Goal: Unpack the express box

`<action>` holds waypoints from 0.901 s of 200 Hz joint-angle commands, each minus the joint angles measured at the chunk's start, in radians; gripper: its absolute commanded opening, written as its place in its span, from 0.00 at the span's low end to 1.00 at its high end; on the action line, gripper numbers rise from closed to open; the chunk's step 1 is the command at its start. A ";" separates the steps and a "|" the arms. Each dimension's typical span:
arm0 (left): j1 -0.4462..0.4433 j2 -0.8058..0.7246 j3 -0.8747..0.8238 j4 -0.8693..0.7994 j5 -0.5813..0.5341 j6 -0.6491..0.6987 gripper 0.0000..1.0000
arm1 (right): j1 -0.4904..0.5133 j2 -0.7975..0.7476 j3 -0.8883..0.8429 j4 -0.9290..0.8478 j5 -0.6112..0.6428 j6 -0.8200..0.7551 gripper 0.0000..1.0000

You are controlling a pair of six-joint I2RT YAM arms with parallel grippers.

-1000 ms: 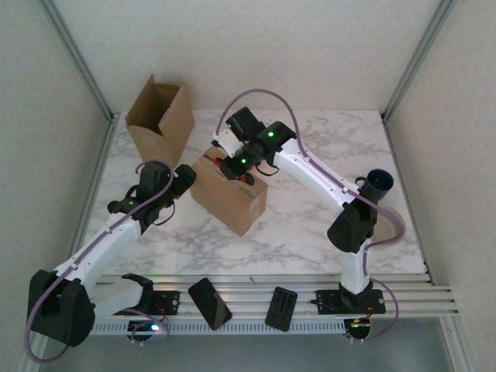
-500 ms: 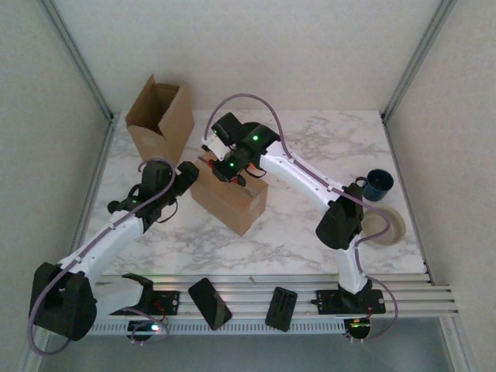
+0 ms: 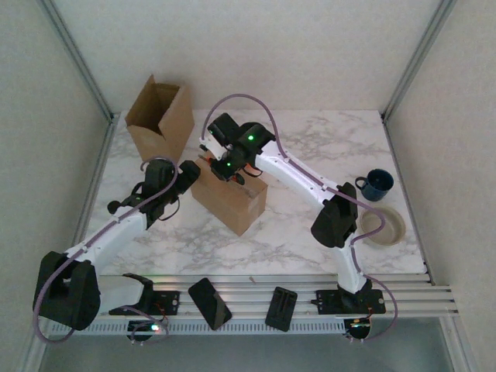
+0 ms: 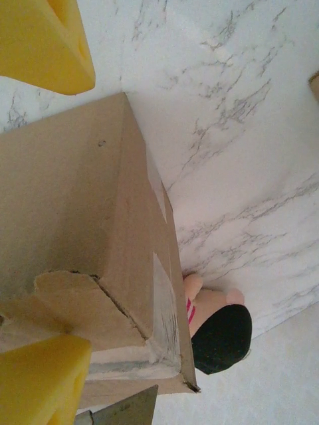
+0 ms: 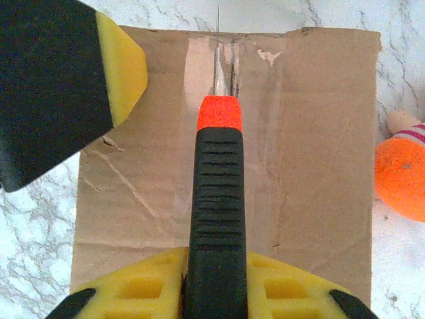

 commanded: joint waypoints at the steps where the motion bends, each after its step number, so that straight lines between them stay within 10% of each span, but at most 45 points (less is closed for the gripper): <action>1: 0.013 0.002 -0.007 0.011 -0.001 -0.024 0.92 | 0.012 0.029 0.038 -0.026 0.033 0.007 0.00; 180: 0.014 -0.001 -0.029 0.010 -0.009 -0.031 0.92 | 0.039 0.075 0.091 -0.083 0.159 0.041 0.00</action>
